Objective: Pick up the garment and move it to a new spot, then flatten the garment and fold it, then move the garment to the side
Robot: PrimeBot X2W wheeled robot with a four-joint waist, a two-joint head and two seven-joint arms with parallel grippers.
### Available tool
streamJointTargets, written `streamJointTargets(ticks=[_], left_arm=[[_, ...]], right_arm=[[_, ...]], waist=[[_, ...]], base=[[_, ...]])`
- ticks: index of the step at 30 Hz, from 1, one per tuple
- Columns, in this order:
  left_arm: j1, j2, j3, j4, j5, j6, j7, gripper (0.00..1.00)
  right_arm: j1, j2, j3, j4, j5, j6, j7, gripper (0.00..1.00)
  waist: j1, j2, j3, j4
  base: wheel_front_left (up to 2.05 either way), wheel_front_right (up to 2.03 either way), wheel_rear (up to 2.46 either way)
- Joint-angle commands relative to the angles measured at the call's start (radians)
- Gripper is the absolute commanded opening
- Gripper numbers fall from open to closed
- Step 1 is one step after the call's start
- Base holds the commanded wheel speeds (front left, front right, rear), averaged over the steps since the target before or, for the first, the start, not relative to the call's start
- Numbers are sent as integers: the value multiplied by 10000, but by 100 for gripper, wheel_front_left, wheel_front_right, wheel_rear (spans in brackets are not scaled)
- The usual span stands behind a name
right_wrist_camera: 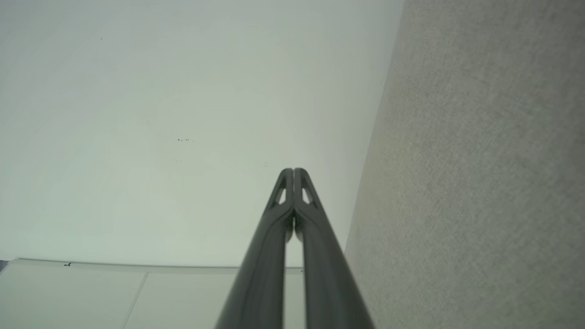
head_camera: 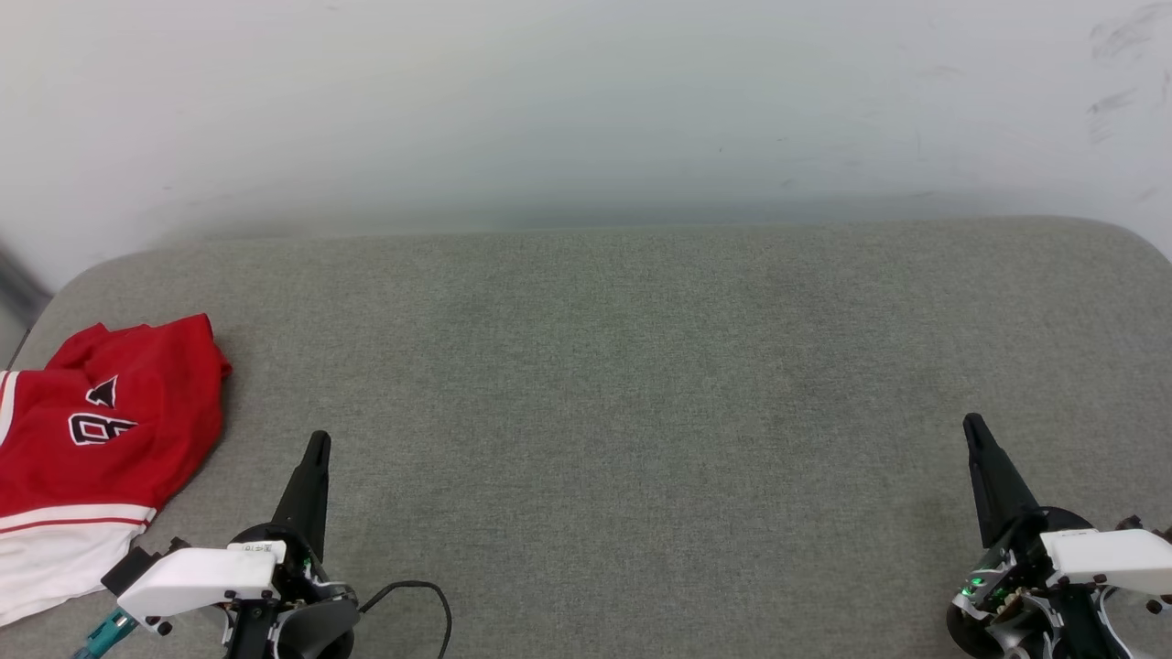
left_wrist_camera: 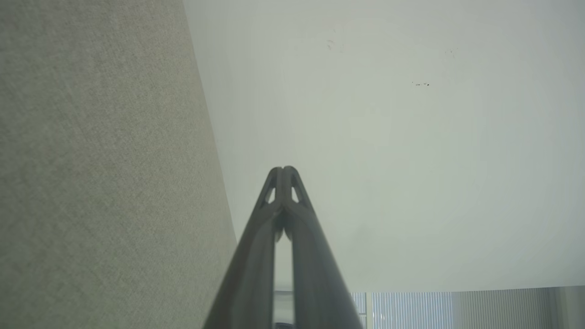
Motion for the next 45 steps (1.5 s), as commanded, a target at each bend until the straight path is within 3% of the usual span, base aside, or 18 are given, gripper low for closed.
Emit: streamJointTargets(ticks=[1,35,36,45], left_arm=[[-82,-11,23,0,16,-16,13,0],[-82,-12,23,0,15,-16,12,0],[11,-2,-10,30,0,0,-3,100],[288,-30,2,49,364,2,-373,100]], right_arm=[[-133,35,6,2,32,0,7,0],[-133,35,6,2,31,0,6,0],[16,0,2,31,-4,2,-1,100],[297,7,35,185,-504,0,-371,100]], waist=[[0,0,0,0],[0,0,0,0],[0,0,0,0],[0,0,18,-2]], base=[[0,0,0],[0,0,0],[0,0,0],[0,0,0]])
